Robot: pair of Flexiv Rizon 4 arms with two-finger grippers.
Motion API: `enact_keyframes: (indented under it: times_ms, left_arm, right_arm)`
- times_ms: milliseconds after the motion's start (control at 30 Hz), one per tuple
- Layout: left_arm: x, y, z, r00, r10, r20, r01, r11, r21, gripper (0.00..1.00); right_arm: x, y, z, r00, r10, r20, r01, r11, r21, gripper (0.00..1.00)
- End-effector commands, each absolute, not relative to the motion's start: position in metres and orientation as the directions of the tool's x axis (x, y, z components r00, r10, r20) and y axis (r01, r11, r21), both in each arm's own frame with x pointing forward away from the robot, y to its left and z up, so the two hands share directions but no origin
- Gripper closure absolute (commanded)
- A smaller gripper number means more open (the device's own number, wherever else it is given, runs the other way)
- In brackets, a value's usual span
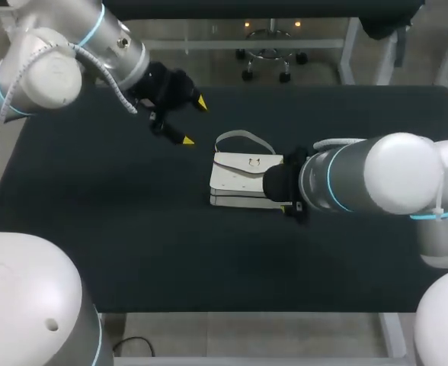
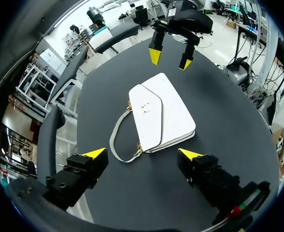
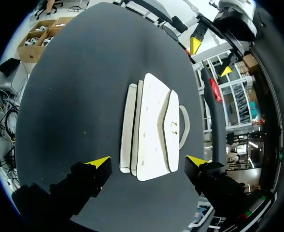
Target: Pick up the bag, open it, inspect its contents, close it, and place it on the opposite side
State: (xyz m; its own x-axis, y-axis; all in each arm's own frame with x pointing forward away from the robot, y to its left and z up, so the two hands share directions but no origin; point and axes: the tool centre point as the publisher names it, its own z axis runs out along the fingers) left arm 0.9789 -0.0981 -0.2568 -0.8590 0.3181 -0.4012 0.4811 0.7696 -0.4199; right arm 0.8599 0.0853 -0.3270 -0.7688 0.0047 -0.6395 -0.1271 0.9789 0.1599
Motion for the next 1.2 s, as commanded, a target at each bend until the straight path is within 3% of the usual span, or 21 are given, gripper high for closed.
enact_keyframes:
  times_ms: [33, 933, 1067, 1200]
  left_arm:
    - [0.972, -0.103, -0.262, -0.829, 0.300, -0.472, 0.510, 0.752, -0.417, 0.00]
    - [0.983, -0.112, -0.277, -0.820, 0.317, -0.478, 0.549, 0.672, -0.497, 0.00]
    - [0.983, -0.113, -0.277, -0.820, 0.323, -0.473, 0.551, 0.668, -0.500, 0.00]
    - [0.982, -0.111, -0.277, -0.821, 0.326, -0.469, 0.551, 0.667, -0.501, 0.00]
  right_arm:
    - [0.859, 0.086, -0.335, -0.698, 0.014, -0.716, -0.133, 0.980, 0.148, 0.00]
    - [0.869, 0.094, -0.346, -0.626, 0.051, -0.778, -0.092, 0.986, 0.138, 0.00]
    - [0.873, 0.100, -0.351, -0.631, 0.049, -0.774, -0.090, 0.987, 0.136, 0.03]
    - [0.877, 0.103, -0.354, -0.634, 0.051, -0.772, -0.088, 0.987, 0.137, 0.13]
